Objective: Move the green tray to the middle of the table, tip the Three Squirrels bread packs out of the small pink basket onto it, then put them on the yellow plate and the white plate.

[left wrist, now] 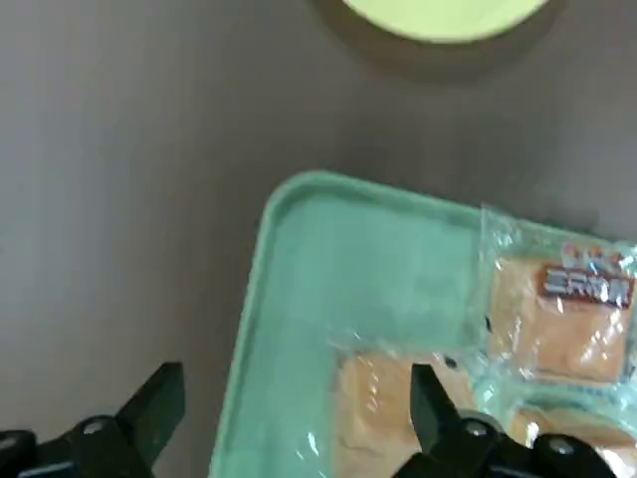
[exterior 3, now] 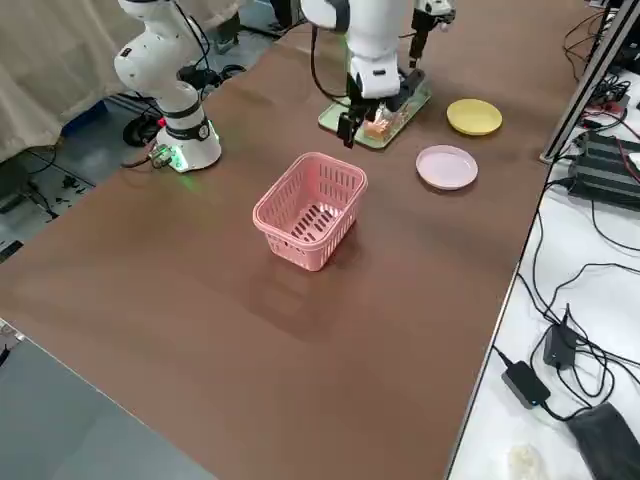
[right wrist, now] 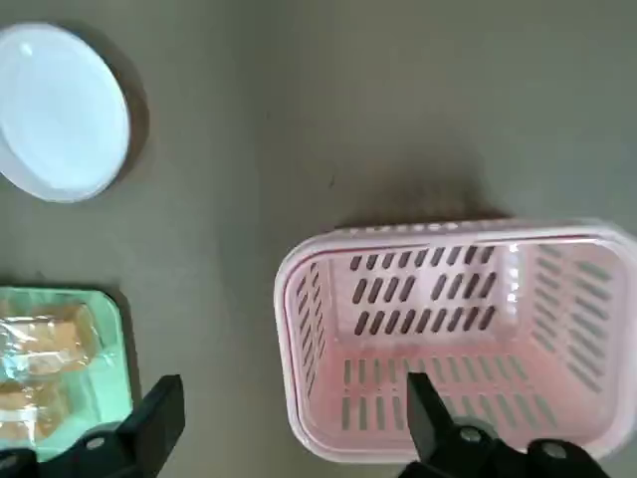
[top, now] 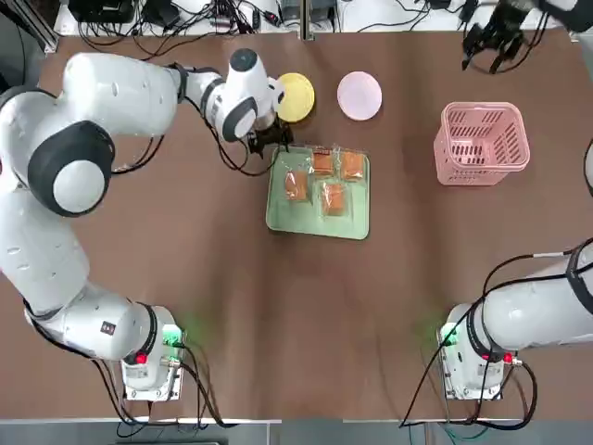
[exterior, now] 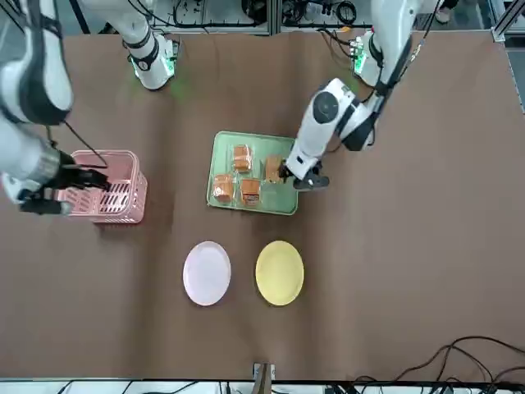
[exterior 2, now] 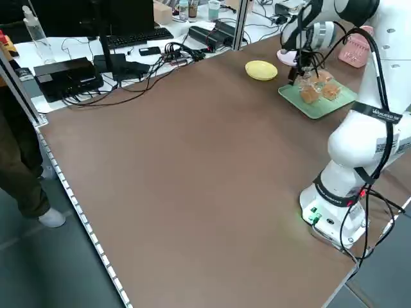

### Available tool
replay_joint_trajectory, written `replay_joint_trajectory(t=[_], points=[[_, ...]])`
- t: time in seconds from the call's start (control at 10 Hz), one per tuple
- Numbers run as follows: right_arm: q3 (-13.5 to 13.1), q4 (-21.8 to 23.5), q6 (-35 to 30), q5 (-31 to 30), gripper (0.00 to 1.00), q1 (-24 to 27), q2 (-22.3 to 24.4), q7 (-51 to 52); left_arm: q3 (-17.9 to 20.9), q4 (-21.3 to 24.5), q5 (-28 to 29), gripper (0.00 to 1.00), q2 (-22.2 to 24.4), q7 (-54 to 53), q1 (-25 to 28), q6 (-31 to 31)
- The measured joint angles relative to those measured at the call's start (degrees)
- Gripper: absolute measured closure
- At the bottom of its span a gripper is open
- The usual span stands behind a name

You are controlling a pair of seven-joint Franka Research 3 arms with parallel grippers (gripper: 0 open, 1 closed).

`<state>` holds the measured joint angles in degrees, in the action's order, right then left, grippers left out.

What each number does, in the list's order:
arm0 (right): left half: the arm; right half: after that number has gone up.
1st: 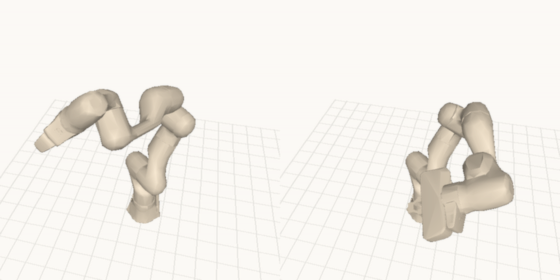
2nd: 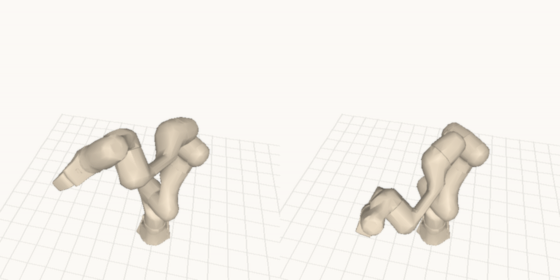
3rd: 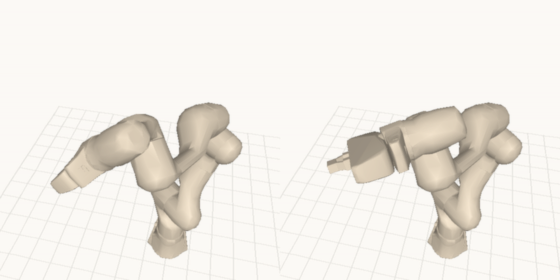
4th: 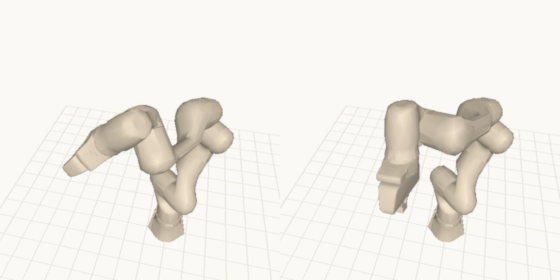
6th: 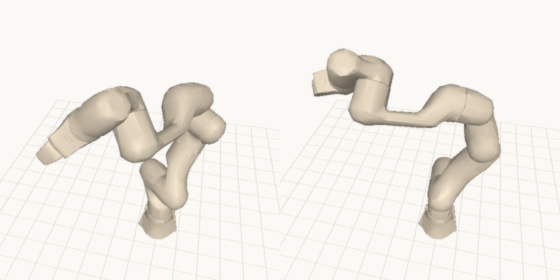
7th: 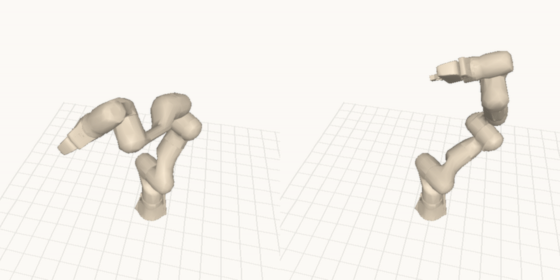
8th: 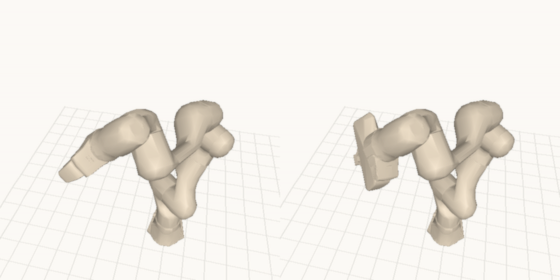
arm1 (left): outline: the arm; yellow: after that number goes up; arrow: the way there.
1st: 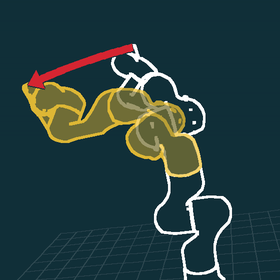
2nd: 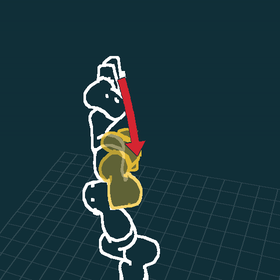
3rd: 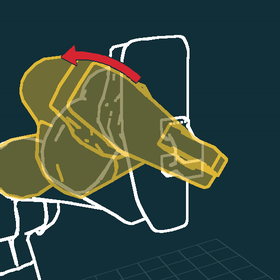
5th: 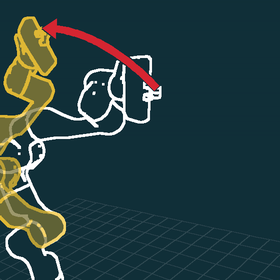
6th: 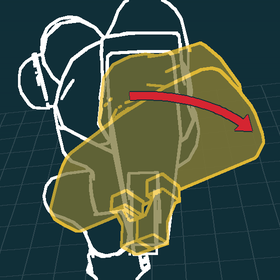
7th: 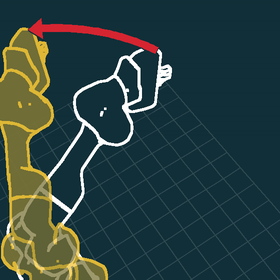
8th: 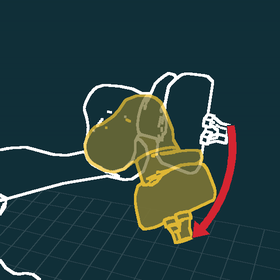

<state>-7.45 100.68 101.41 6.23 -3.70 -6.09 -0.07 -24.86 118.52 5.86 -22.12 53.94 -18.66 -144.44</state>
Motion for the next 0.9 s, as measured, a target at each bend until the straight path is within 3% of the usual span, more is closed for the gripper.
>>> replay_joint_trajectory(t=[0.3, 0.4, 0.7, 0.9], points=[[-0.6, -14.9, -12.6, -5.1, 0.01, 0.8, 0.5, 0.0, 0.2, 0.3, 0.0, 0.0, -0.7, 4.9, -2.7, 0.0], [-0.1, -17.0, -15.7, -5.3, 0.01, 2.0, 1.1, 0.0, 0.2, 0.8, 0.0, 0.0, -0.8, 6.0, -2.9, 0.0], [4.7, -15.3, -17.2, -5.6, 0.02, 6.4, 3.4, 0.1, 0.3, 1.7, 0.0, 0.0, -1.5, 9.5, -4.6, 0.0], [5.5, -13.7, -16.8, -5.8, 0.03, 6.4, 3.6, 0.1, 0.3, 1.6, 0.0, 0.0, -1.6, 11.6, -6.4, 0.0]])
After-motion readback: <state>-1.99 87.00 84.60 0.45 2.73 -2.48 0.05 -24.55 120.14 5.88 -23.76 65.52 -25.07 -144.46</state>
